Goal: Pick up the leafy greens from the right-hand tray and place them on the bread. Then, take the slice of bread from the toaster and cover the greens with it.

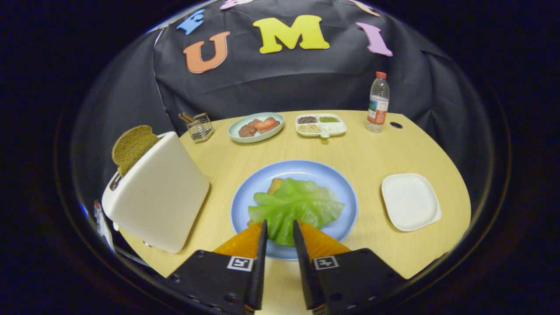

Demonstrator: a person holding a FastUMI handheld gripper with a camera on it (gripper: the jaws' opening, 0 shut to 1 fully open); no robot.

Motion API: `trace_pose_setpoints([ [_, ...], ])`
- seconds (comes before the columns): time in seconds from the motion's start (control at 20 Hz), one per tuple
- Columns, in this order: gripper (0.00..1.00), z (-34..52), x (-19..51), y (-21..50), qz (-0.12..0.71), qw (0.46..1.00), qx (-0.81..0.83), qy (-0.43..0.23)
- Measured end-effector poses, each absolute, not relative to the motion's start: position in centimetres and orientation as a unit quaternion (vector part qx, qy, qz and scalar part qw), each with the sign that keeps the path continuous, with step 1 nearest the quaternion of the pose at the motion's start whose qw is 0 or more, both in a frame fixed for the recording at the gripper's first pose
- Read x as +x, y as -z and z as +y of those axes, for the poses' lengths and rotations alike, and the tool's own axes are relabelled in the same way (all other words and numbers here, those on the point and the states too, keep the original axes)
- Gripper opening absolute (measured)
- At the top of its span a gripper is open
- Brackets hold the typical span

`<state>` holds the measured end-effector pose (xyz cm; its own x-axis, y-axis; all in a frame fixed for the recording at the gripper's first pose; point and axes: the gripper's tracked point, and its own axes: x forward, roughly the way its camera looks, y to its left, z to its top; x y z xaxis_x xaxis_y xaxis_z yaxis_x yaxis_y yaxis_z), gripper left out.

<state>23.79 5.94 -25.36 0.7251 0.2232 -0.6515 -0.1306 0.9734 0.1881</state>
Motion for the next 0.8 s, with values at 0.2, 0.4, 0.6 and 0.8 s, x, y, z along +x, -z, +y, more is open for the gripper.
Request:
trace_pose_setpoints([
  [0.2, 0.68, 5.9, 23.1, 23.4, 0.346, 0.931, 0.067, -0.095],
  [0.4, 0.93, 7.1, 22.5, 20.4, 0.32, 0.941, 0.045, -0.102],
  [0.6, 0.96, 9.2, 21.8, 16.4, 0.291, 0.95, 0.016, -0.111],
  [0.8, 0.96, 13.0, 21.6, 11.9, 0.264, 0.955, 0.008, -0.132],
])
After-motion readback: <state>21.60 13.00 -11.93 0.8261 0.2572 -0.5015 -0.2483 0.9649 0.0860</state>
